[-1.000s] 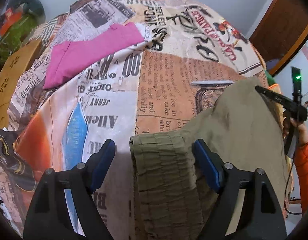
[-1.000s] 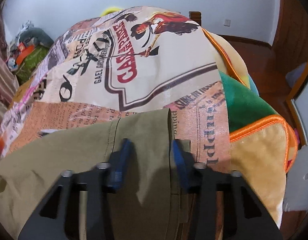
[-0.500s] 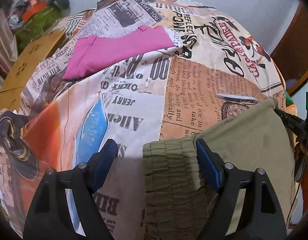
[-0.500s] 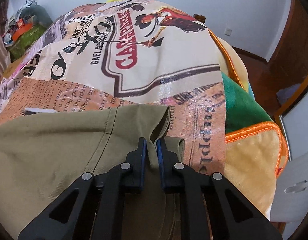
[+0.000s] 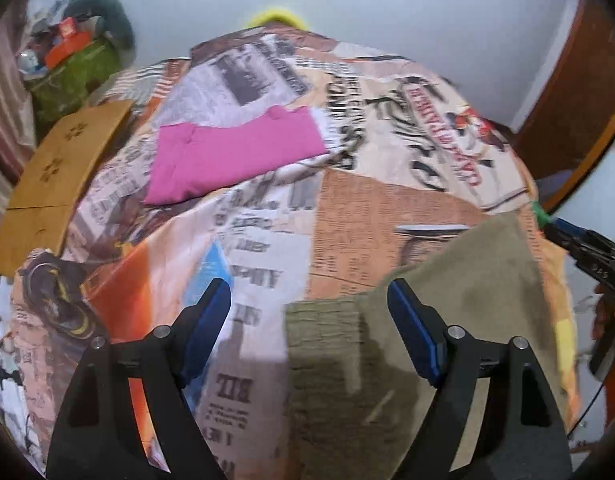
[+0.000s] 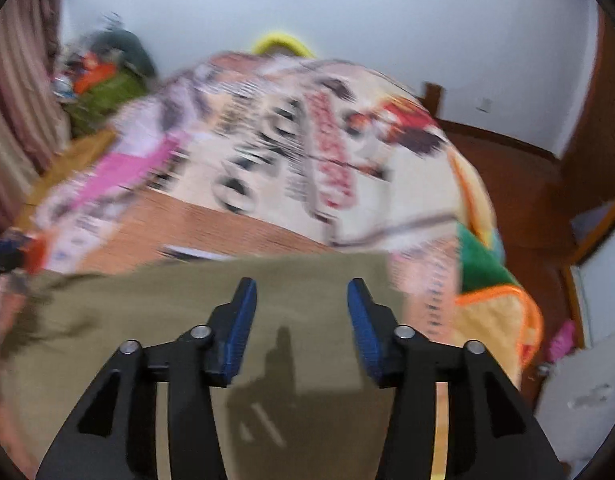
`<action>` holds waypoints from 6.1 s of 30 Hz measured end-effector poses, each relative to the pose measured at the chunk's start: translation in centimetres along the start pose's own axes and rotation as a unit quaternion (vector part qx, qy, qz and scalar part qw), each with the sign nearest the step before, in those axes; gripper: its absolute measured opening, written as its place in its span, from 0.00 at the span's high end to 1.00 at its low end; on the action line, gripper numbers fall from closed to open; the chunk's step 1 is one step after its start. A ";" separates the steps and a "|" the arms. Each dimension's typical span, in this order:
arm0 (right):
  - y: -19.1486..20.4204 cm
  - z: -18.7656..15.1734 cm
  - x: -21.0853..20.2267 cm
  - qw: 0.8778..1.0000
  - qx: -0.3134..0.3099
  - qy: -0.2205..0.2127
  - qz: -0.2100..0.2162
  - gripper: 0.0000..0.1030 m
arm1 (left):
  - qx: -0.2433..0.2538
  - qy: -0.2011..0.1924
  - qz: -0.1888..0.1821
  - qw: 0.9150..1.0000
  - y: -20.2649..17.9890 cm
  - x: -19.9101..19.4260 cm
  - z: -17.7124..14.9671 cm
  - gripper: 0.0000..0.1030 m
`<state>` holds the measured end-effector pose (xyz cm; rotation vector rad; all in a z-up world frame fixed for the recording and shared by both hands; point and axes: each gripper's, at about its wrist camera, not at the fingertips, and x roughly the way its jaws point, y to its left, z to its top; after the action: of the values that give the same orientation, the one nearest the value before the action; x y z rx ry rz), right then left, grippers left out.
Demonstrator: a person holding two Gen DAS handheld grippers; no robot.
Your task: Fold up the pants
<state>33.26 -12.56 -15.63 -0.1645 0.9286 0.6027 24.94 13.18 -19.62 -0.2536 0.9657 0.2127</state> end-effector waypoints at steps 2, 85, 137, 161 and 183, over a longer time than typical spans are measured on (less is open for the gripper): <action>2.0 0.6 -0.1 0.999 0.003 0.003 0.038 0.55 | 0.015 0.008 -0.007 1.000 -0.8 0.1 -0.2 0.21; 11.3 -12.6 -7.3 0.995 0.005 0.033 0.093 0.40 | 0.011 0.106 -0.100 0.989 -3.5 -6.8 -15.8 0.20; 11.9 -15.5 -5.9 0.994 0.013 0.050 0.092 0.37 | -0.108 -0.007 0.053 0.993 6.1 -8.2 -10.6 0.65; 9.6 -15.3 -8.6 0.995 0.058 0.009 0.082 0.37 | 0.097 -0.118 -0.035 0.988 -10.7 -14.3 -5.8 0.72; 6.4 -18.1 -6.5 0.991 0.107 0.047 0.066 0.37 | 0.199 0.011 -0.112 0.974 -20.5 -6.8 -10.1 0.87</action>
<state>14.10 -16.93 -20.59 0.0613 1.0951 0.6170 19.25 -9.82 -17.04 0.0043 0.9718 -0.1916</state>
